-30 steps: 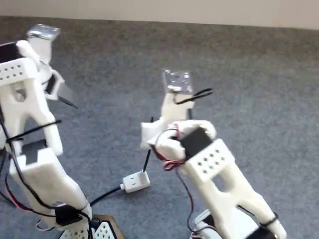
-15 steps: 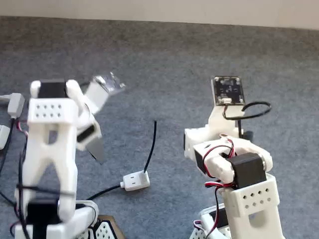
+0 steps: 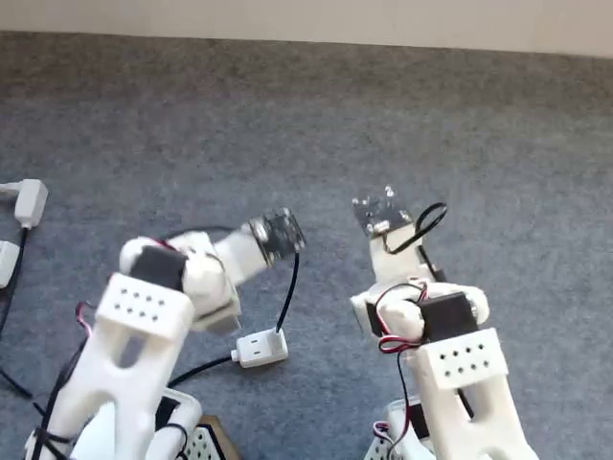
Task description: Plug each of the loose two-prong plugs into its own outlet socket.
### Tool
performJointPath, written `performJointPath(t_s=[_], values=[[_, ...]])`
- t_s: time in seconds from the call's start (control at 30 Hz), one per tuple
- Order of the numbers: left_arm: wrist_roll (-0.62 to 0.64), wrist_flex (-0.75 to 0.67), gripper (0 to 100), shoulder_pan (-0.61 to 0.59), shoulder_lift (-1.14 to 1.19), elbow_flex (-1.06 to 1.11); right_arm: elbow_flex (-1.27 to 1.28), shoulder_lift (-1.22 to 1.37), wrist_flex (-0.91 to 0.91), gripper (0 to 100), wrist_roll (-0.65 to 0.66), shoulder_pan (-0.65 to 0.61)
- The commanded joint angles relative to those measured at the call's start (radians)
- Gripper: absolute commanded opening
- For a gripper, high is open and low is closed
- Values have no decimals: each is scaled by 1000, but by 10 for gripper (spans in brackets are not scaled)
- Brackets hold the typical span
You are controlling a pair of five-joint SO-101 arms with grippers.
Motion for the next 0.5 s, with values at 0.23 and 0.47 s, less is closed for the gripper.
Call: performJointPath(t_s=[0.23, 0.47], values=[[12, -173, 306, 197, -94, 254, 328, -18, -372, 350, 25, 62], [31, -436, 306, 200, -93, 426, 344, -18, -386, 350, 25, 62]])
